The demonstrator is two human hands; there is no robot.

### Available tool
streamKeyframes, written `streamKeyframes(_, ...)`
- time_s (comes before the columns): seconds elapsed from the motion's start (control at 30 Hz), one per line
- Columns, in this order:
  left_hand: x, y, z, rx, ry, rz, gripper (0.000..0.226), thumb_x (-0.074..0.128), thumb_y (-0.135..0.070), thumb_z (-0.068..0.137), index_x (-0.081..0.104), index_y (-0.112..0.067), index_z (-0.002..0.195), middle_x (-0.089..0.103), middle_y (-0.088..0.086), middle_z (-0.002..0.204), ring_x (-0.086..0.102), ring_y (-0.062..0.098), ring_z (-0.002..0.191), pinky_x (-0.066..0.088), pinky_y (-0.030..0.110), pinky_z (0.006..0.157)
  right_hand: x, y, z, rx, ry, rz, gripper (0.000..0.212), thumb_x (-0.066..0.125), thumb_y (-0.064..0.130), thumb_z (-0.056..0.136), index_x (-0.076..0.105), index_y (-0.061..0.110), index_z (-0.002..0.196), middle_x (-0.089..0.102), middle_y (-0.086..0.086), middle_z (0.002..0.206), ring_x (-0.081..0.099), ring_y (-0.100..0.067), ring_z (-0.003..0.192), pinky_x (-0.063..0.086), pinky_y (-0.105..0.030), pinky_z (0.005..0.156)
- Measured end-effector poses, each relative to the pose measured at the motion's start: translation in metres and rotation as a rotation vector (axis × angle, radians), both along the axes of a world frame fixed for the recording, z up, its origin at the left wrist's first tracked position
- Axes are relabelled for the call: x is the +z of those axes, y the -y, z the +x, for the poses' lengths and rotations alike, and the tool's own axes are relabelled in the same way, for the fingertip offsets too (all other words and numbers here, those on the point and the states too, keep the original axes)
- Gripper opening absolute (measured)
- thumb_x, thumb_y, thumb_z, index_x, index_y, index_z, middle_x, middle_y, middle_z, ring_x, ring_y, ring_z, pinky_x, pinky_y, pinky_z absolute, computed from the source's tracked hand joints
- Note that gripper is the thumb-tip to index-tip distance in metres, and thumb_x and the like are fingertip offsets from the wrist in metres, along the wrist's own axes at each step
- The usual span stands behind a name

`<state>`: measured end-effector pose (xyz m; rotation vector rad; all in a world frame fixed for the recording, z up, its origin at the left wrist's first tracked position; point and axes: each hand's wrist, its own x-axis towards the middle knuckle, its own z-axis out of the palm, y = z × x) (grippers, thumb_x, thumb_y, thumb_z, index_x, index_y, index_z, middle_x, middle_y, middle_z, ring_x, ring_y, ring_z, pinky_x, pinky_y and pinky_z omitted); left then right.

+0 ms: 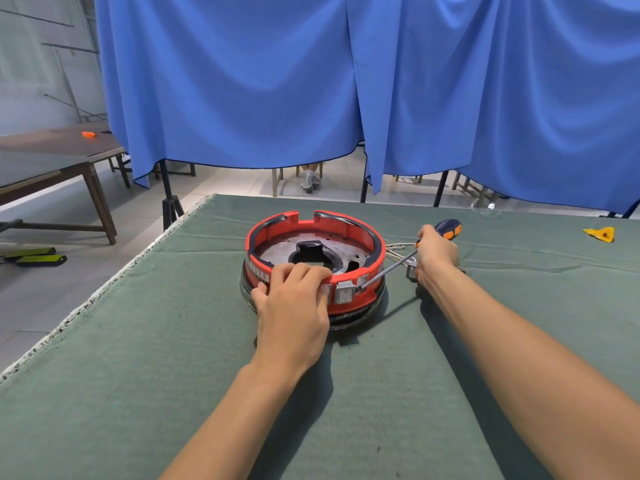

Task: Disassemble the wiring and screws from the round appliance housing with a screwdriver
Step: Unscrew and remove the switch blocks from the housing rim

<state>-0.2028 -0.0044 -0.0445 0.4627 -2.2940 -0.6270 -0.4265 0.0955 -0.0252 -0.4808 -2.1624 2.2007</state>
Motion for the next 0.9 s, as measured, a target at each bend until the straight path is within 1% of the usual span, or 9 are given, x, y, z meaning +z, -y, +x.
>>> streamKeyframes(0.13, 0.002, 0.0, 0.001, -0.033, 0.017, 0.018, 0.021, 0.049, -0.021, 0.096, 0.063, -0.028, 0.111, 0.058, -0.016, 0.111, 0.034, 0.006, 0.113, 0.03, 0.054, 0.098, 0.005, 0.011, 0.004, 0.126, -0.08, 0.155, 0.024, 0.058, 0.03, 0.078, 0.057, 0.008, 0.088, 0.059, -0.006, 0.079, 0.05, -0.026, 0.068, 0.039, -0.034, 0.062)
streamKeyframes(0.27, 0.001, -0.002, 0.003, -0.034, 0.011, -0.009, 0.022, 0.047, -0.021, 0.097, 0.062, -0.026, 0.112, 0.057, -0.013, 0.112, 0.035, 0.008, 0.116, 0.029, 0.055, 0.101, 0.01, 0.011, 0.019, 0.179, -0.138, 0.2, 0.021, 0.057, 0.034, 0.078, 0.054, 0.013, 0.076, 0.055, -0.002, 0.068, 0.048, -0.021, 0.06, 0.04, -0.034, 0.061)
streamKeyframes(0.33, -0.001, -0.005, 0.004, -0.019, -0.014, -0.038, 0.021, 0.048, -0.019, 0.096, 0.063, -0.023, 0.111, 0.058, -0.01, 0.112, 0.04, 0.012, 0.118, 0.029, 0.055, 0.102, 0.012, -0.003, 0.024, 0.135, -0.127, 0.128, 0.02, 0.056, 0.033, 0.08, 0.052, 0.015, 0.072, 0.055, 0.0, 0.067, 0.047, -0.02, 0.059, 0.041, -0.034, 0.06)
streamKeyframes(0.43, -0.001, -0.01, 0.005, 0.02, -0.023, -0.119, 0.024, 0.05, -0.019, 0.087, 0.065, -0.018, 0.107, 0.062, -0.003, 0.112, 0.05, 0.023, 0.118, 0.032, 0.056, 0.103, 0.008, -0.029, 0.031, 0.047, -0.098, -0.031, 0.021, 0.055, 0.032, 0.08, 0.051, 0.014, 0.07, 0.047, 0.0, 0.061, 0.038, -0.017, 0.049, 0.031, -0.028, 0.046)
streamKeyframes(0.57, 0.001, -0.014, 0.005, 0.032, -0.114, -0.239, 0.027, 0.056, -0.013, 0.073, 0.069, -0.014, 0.096, 0.066, 0.002, 0.102, 0.059, 0.027, 0.105, 0.042, 0.052, 0.097, 0.002, -0.059, 0.048, -0.095, -0.043, -0.284, 0.022, 0.057, 0.03, 0.079, 0.047, 0.016, 0.065, 0.038, 0.003, 0.051, 0.028, -0.01, 0.032, 0.021, -0.015, 0.034)
streamKeyframes(0.63, 0.0, -0.017, 0.007, 0.012, -0.137, -0.225, 0.025, 0.056, -0.011, 0.073, 0.068, -0.014, 0.094, 0.065, 0.0, 0.099, 0.06, 0.026, 0.098, 0.043, 0.049, 0.095, 0.002, -0.067, 0.058, -0.161, -0.068, -0.325, 0.024, 0.056, 0.03, 0.08, 0.047, 0.016, 0.063, 0.04, 0.003, 0.051, 0.029, -0.011, 0.035, 0.021, -0.017, 0.034)
streamKeyframes(0.73, -0.003, -0.017, 0.009, 0.004, -0.126, -0.198, 0.026, 0.059, -0.008, 0.073, 0.068, -0.015, 0.097, 0.066, -0.002, 0.101, 0.06, 0.024, 0.101, 0.04, 0.049, 0.098, 0.0, -0.072, 0.072, -0.218, -0.183, -0.273, 0.025, 0.055, 0.032, 0.081, 0.05, 0.016, 0.062, 0.044, 0.003, 0.054, 0.034, -0.011, 0.035, 0.027, -0.024, 0.038)
streamKeyframes(0.83, -0.004, -0.018, 0.01, 0.002, -0.079, -0.154, 0.031, 0.066, -0.009, 0.077, 0.067, -0.019, 0.107, 0.062, -0.003, 0.113, 0.053, 0.022, 0.113, 0.034, 0.049, 0.102, -0.003, -0.07, 0.079, -0.24, -0.257, -0.273, 0.026, 0.054, 0.034, 0.081, 0.053, 0.016, 0.062, 0.049, 0.003, 0.057, 0.041, -0.018, 0.049, 0.035, -0.035, 0.055)
streamKeyframes(0.9, -0.005, -0.019, 0.009, 0.005, -0.032, -0.156, 0.035, 0.066, -0.015, 0.082, 0.064, -0.022, 0.116, 0.059, -0.002, 0.12, 0.048, 0.023, 0.119, 0.031, 0.048, 0.104, -0.006, -0.068, 0.081, -0.261, -0.268, -0.269, 0.027, 0.054, 0.036, 0.081, 0.054, 0.016, 0.062, 0.051, 0.003, 0.058, 0.044, -0.022, 0.055, 0.036, -0.037, 0.062)
